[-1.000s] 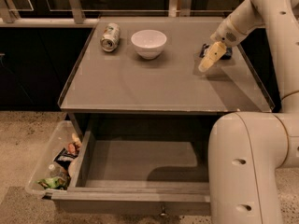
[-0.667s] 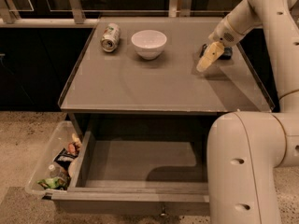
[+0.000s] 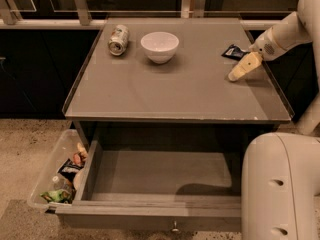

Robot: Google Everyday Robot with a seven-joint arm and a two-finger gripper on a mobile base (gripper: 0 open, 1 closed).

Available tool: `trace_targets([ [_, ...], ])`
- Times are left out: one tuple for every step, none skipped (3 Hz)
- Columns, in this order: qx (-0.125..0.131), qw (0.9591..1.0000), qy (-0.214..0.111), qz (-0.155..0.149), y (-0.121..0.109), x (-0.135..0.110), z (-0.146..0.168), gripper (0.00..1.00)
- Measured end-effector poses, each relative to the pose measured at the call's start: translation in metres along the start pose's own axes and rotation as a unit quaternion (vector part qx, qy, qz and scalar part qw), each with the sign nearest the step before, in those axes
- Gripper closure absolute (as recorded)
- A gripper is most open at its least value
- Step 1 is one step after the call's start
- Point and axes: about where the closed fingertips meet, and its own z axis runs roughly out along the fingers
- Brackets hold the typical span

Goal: Place rxbar blueberry into top drawer

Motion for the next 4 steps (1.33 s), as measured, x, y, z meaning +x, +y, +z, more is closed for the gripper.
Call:
trace_targets([
  [0.000, 1.0000, 0.000, 0.000, -0.0001, 0.0000, 0.0002, 0.01],
  [0.000, 1.0000, 0.000, 0.000, -0.0001, 0.0000, 0.0002, 0.20],
  [0.000, 1.0000, 0.000, 0.000, -0.0001, 0.0000, 0.0002, 0.44],
  [0.000, 1.0000, 0.000, 0.000, -0.0001, 0.0000, 0.0003, 0.67],
])
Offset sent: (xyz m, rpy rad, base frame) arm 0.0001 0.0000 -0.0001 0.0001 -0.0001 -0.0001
